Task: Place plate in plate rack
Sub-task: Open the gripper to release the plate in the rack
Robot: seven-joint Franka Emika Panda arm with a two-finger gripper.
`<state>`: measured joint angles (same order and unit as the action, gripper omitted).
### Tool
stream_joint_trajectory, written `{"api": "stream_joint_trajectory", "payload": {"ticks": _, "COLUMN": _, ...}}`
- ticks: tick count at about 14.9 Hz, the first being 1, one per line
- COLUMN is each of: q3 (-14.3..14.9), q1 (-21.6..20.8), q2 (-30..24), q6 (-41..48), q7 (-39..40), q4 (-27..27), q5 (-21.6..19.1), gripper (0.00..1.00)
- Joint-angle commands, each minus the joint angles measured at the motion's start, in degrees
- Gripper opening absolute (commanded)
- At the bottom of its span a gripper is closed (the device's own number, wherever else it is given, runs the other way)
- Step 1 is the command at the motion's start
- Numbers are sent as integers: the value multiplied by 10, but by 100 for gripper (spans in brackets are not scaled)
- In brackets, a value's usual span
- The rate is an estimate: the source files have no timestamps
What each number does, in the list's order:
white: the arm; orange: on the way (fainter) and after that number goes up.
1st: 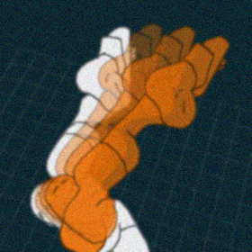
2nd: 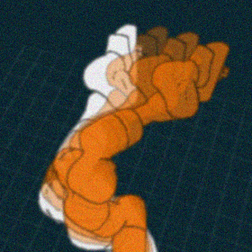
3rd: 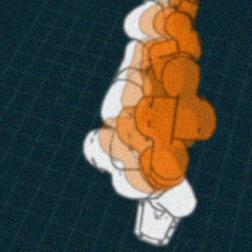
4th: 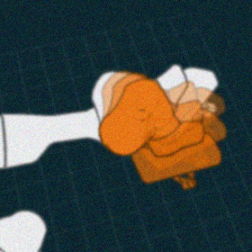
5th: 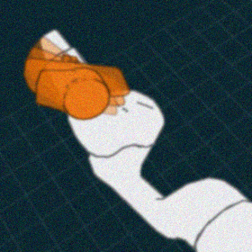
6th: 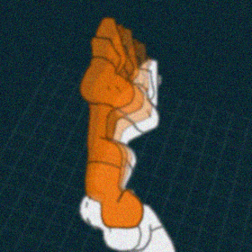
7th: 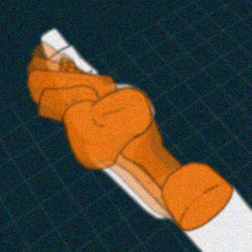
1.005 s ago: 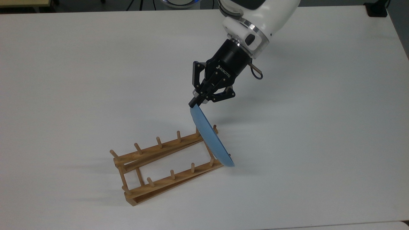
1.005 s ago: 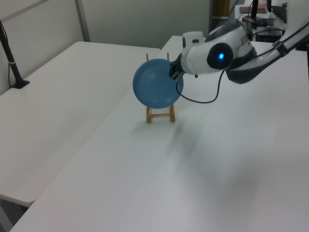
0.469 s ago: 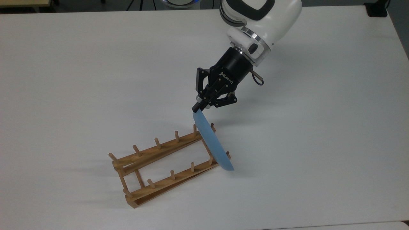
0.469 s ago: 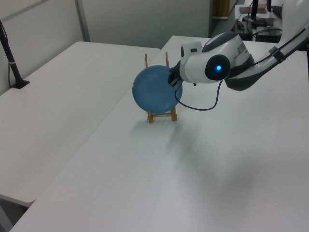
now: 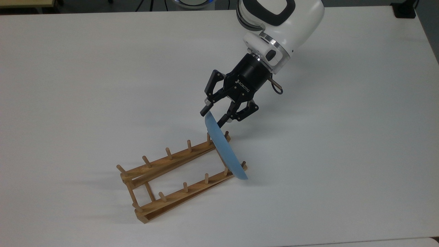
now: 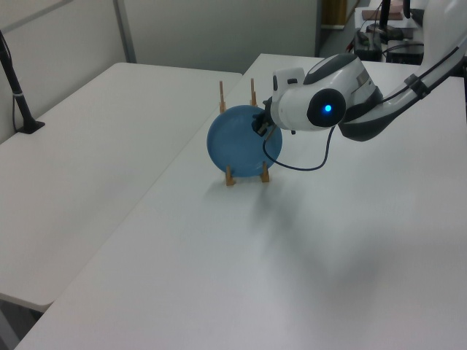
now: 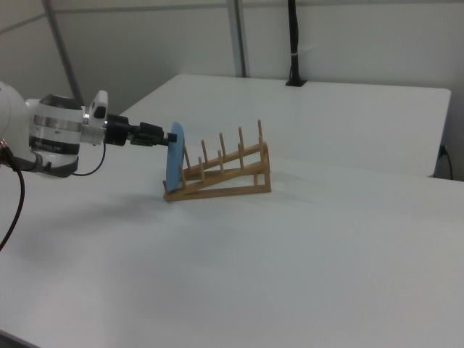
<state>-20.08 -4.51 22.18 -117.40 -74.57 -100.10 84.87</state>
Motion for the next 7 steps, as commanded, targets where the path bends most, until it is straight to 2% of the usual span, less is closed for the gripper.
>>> {"api": "stream_joint_trajectory", "payload": {"ticks": 1, "q3": 0, "q1": -3, "q2": -8, "q6": 16, "q7": -9, "q4": 22, "q5": -20, "gripper": 100}}
{"api": "stream_joint_trajectory", "payload": {"ticks": 4, "q3": 0, "q1": -3, "q2": -34, "q6": 17, "q7": -6, "q4": 50, "q5": -114, "gripper": 100}}
{"api": "stream_joint_trajectory", "payload": {"ticks": 7, "q3": 0, "q1": -3, "q2": -66, "q6": 28, "q7": 9, "q4": 72, "q5": -242, "gripper": 100}}
